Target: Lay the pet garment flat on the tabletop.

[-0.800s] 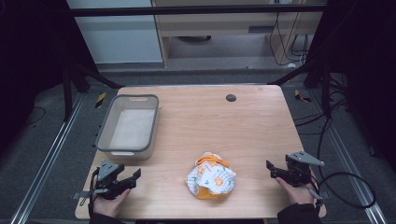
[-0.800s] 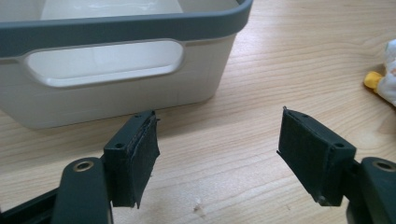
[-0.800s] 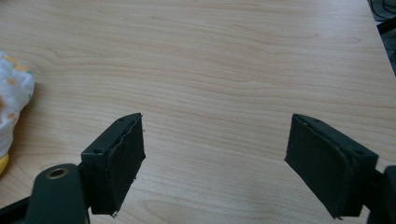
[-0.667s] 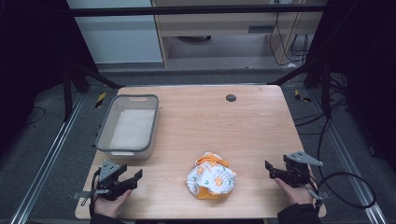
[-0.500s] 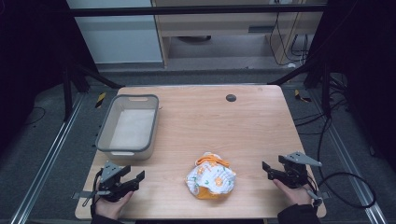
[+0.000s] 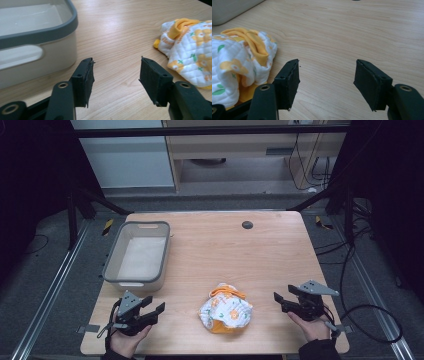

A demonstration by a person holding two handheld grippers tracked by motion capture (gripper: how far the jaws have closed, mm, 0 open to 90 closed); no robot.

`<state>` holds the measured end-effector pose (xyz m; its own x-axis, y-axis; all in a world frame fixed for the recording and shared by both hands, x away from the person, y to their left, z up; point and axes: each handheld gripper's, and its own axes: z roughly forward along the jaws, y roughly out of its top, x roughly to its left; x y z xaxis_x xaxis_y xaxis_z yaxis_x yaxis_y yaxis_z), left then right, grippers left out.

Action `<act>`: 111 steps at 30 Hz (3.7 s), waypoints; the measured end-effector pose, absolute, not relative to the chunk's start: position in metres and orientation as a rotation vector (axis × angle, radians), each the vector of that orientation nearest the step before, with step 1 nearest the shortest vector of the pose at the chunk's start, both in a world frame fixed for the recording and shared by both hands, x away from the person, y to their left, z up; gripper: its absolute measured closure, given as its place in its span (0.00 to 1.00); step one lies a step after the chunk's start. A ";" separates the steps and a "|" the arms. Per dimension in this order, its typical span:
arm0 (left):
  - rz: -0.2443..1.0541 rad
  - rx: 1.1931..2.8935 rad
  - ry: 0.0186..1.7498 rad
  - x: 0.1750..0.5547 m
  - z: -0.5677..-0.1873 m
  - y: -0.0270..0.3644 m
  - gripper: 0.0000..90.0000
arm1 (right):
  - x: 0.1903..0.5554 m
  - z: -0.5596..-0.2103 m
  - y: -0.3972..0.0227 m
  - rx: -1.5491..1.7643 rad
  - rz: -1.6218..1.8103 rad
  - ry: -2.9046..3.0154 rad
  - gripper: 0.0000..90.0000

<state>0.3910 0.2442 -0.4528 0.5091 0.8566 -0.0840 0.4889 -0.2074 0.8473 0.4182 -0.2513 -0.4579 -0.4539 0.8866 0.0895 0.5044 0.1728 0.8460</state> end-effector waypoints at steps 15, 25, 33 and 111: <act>0.517 1.892 1.046 0.407 -0.437 0.218 0.53 | 0.426 -0.439 -0.240 1.259 1.267 2.041 0.45; 0.516 1.916 0.998 0.421 -0.431 0.196 0.55 | 0.435 -0.432 -0.221 1.216 1.305 2.063 0.47; 0.511 1.935 0.981 0.434 -0.432 0.178 0.56 | 0.441 -0.431 -0.205 1.185 1.315 2.093 0.48; 0.279 2.153 0.806 0.462 -0.466 0.105 0.90 | 0.456 -0.471 -0.155 1.079 1.214 2.359 0.95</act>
<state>0.4622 0.1046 -0.4662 0.7725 0.6314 -0.0675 0.4539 -0.4748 0.7540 0.4556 -0.1550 -0.4710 -0.6833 0.7248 0.0878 0.4929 0.3692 0.7879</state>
